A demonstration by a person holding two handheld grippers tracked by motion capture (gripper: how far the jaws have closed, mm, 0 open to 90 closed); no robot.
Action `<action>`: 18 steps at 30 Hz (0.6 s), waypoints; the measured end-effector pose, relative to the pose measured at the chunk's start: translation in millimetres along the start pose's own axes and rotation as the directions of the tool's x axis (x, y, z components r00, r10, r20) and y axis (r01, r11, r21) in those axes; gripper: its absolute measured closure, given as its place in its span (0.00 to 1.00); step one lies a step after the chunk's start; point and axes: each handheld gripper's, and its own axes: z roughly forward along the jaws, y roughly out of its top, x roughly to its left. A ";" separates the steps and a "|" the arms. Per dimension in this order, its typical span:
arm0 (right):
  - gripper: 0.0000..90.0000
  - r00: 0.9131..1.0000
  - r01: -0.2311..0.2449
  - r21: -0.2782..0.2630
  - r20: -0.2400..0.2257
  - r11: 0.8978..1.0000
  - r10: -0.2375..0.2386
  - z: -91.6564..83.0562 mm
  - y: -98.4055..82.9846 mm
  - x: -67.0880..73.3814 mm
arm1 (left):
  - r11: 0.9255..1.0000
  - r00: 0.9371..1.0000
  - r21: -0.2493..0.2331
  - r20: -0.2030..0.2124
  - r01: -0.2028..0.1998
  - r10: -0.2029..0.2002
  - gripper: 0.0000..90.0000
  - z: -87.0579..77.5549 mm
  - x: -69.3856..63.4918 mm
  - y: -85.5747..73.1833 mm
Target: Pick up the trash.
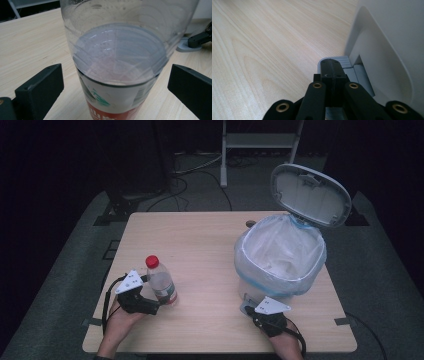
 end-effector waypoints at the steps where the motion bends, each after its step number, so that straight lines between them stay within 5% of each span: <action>1: 1.00 1.000 0.000 0.000 0.000 1.000 0.000 0.0 0.0 0.0 | 1.000 1.000 0.005 0.002 0.001 -0.001 0.00 0.7 0.4 0.9; 18: 1.00 1.000 -0.003 0.000 -0.001 1.000 0.003 -0.1 0.0 0.0 | 0.999 0.999 0.005 0.021 -0.042 0.042 0.16 6.1 -2.8 0.0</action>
